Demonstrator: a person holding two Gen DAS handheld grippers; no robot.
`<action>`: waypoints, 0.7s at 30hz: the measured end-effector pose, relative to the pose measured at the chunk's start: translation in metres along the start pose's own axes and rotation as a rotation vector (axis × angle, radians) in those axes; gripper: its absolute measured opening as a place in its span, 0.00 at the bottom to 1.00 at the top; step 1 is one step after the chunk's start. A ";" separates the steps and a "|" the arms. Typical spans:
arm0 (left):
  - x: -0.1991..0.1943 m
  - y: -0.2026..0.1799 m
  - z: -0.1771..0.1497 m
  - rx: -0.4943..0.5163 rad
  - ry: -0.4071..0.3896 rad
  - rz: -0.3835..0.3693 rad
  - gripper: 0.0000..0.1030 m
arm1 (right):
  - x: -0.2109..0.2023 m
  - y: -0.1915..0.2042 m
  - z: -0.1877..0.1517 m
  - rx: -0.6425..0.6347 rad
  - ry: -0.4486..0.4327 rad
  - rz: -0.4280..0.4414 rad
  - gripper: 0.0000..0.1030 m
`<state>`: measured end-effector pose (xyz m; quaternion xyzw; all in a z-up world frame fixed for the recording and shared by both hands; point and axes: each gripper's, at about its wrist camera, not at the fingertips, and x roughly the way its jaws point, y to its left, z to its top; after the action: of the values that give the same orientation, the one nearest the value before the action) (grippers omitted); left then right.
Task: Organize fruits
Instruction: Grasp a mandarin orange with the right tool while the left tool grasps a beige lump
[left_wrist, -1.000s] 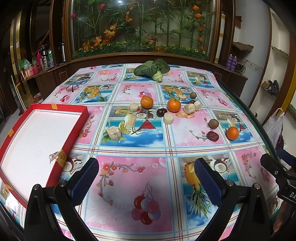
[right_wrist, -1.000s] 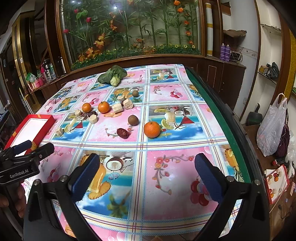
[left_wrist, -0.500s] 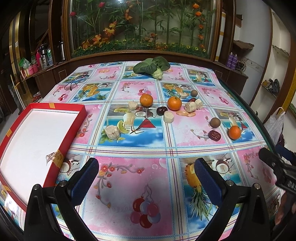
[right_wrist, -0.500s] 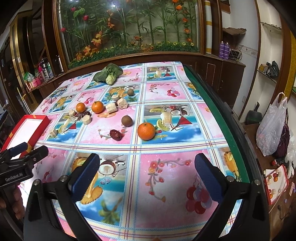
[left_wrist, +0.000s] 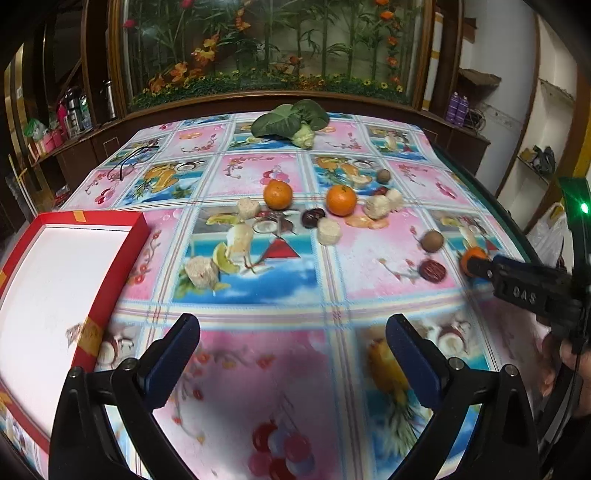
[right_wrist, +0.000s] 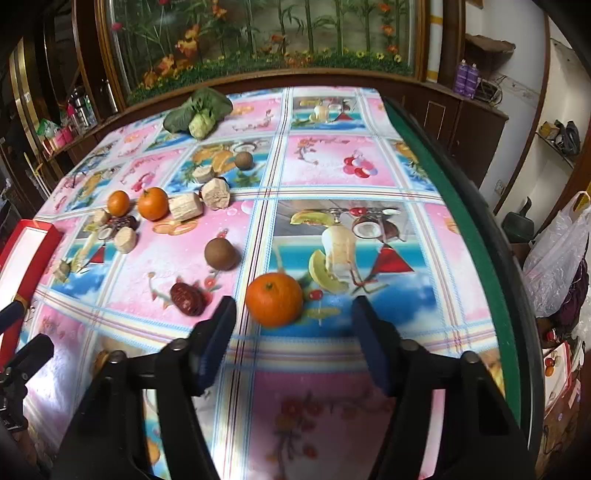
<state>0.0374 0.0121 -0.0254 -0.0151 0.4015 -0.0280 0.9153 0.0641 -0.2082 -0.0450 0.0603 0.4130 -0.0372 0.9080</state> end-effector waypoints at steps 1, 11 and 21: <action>0.004 0.004 0.004 -0.012 0.001 0.002 0.95 | 0.001 0.001 0.001 -0.002 -0.003 0.006 0.42; 0.048 0.038 0.035 -0.078 0.053 0.035 0.73 | 0.003 0.001 -0.002 -0.016 -0.047 0.013 0.33; 0.062 0.042 0.048 -0.065 0.026 0.082 0.58 | 0.004 -0.003 -0.001 -0.008 -0.052 0.039 0.33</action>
<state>0.1164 0.0505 -0.0410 -0.0282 0.4145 0.0222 0.9093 0.0658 -0.2111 -0.0491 0.0639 0.3879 -0.0193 0.9193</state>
